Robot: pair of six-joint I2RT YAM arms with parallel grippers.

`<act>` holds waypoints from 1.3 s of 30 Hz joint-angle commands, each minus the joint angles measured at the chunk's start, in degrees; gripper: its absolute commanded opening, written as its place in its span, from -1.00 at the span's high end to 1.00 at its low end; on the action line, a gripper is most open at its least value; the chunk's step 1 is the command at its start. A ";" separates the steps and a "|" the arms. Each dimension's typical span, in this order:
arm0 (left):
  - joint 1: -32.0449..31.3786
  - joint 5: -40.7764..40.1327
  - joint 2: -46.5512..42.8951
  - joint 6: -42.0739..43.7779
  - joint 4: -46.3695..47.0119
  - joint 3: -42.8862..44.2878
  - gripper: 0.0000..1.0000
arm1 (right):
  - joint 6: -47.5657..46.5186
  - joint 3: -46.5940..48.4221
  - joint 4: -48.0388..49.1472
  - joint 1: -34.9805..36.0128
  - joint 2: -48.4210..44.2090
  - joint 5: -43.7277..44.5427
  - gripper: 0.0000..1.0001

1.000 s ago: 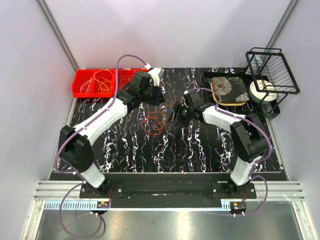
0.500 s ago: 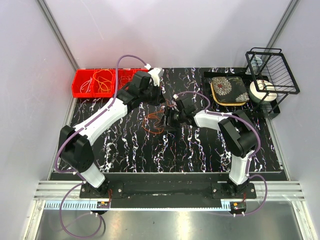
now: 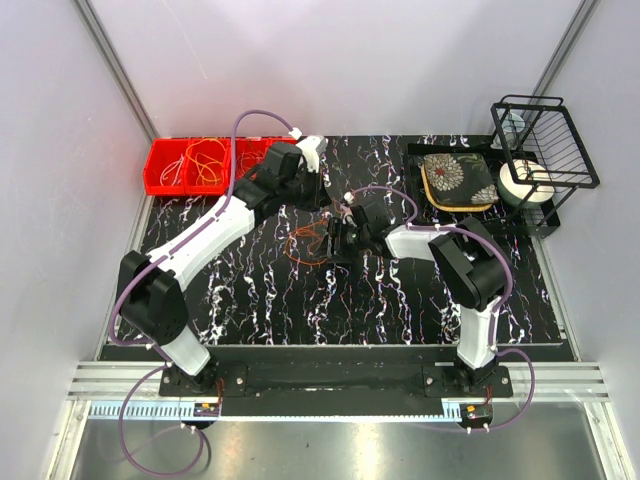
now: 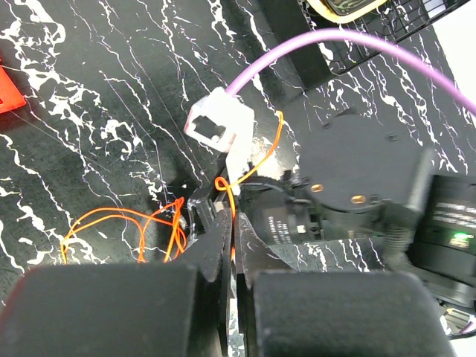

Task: Untangle the cables

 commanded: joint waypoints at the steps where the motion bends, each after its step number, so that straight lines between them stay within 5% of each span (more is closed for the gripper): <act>1: 0.36 1.31 -2.42 -0.33 2.57 1.41 1.00 | -2.05 -0.87 2.81 0.81 0.32 0.44 -0.19; 12: 0.80 1.84 -3.91 -0.77 2.57 1.06 1.00 | -1.97 -1.49 4.21 0.72 1.19 1.59 -0.12; 23: 1.33 3.25 -4.53 -1.47 3.01 0.71 1.00 | -1.00 -1.58 7.65 1.16 2.16 1.77 0.46; 27: 1.94 2.81 -5.05 -1.30 2.23 0.88 1.00 | -0.56 -1.84 6.77 1.25 1.90 2.03 0.97; 39: 19.07 -6.41 -8.74 0.46 -10.60 12.22 1.00 | 3.66 -4.47 -5.18 0.55 -6.70 12.14 1.00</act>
